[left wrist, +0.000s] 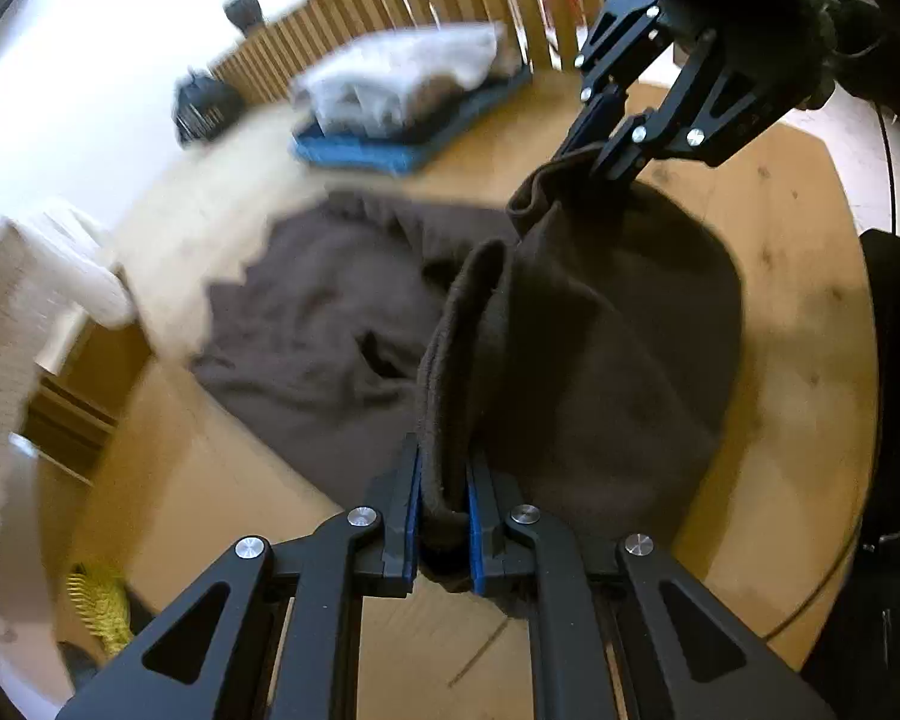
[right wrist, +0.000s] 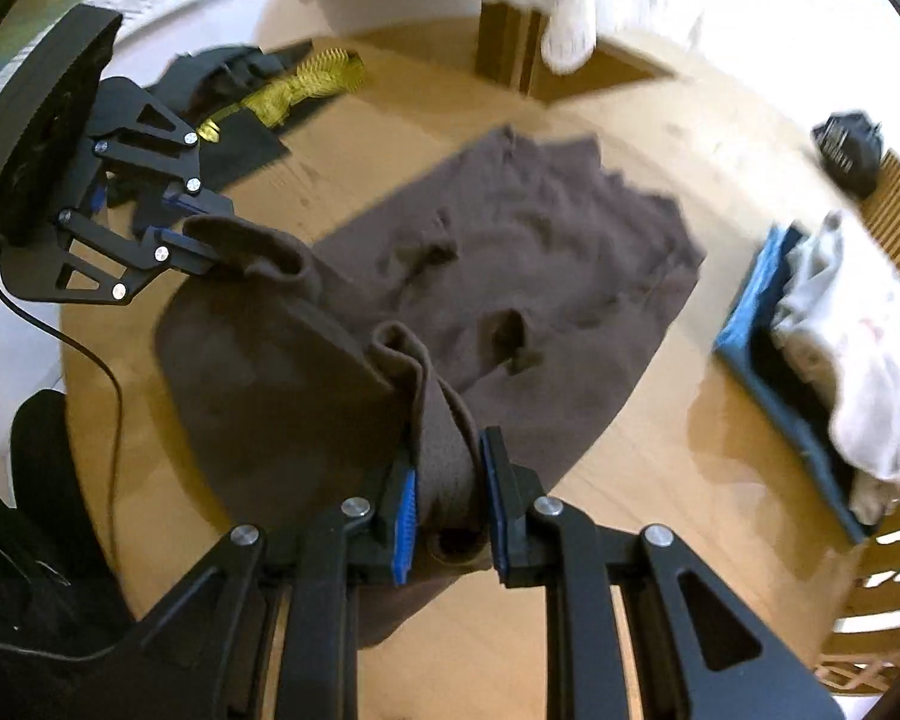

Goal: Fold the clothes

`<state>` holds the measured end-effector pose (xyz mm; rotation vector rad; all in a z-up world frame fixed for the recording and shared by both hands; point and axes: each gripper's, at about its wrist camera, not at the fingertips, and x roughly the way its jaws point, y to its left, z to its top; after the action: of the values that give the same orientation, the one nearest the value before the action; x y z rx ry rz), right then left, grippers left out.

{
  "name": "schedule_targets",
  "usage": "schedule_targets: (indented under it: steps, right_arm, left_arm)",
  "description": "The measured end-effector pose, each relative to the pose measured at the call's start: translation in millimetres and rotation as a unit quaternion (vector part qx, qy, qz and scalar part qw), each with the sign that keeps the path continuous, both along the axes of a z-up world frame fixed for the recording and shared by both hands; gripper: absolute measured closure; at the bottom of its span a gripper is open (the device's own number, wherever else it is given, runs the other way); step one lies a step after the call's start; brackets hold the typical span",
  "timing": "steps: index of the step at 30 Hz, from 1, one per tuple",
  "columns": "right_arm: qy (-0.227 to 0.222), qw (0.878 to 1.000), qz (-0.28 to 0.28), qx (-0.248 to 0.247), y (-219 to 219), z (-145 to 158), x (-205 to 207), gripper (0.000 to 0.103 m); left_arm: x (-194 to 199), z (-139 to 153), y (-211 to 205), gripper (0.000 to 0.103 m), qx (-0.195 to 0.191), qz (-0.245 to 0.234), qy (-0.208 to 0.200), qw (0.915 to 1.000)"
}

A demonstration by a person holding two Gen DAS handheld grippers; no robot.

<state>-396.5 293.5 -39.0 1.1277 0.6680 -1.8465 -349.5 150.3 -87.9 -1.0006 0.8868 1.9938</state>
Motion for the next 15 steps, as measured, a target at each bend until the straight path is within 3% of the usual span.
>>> schedule_targets:
  steps: [2, 4, 6, 8, 11, 13, 15]
  right_arm:
    - [-0.028, 1.000, -0.007, 0.003, -2, -18, -15, 0.084]
    - [-0.057, 0.998, -0.011, 0.005, -3, -33, -28, 0.084]
    - [-0.076, 0.997, -0.020, 0.003, -3, -41, -38, 0.082]
    - [-0.098, 0.994, -0.039, -0.009, -1, -40, -49, 0.077]
    - [-0.113, 0.990, -0.071, -0.037, 11, -27, -62, 0.068]
    - [-0.108, 0.988, -0.096, -0.055, 23, -14, -67, 0.067]
    - [-0.105, 0.984, -0.119, -0.083, 42, 2, -65, 0.067]
  left_arm:
    - [-22, -22, 1, 0.091, -0.005, 0.002, -0.047, 0.9989]
    - [-32, -31, 2, 0.089, 0.001, 0.003, -0.068, 0.9977]
    - [-41, -40, 3, 0.081, 0.006, 0.005, -0.089, 0.9960]
    - [-51, -33, -4, 0.073, 0.025, 0.027, -0.097, 0.9946]
    - [-51, -16, -22, 0.073, 0.035, 0.058, -0.083, 0.9943]
    - [-45, 0, -39, 0.072, 0.035, 0.080, -0.056, 0.9946]
    - [-38, 6, -58, 0.069, 0.064, 0.097, -0.073, 0.9905]
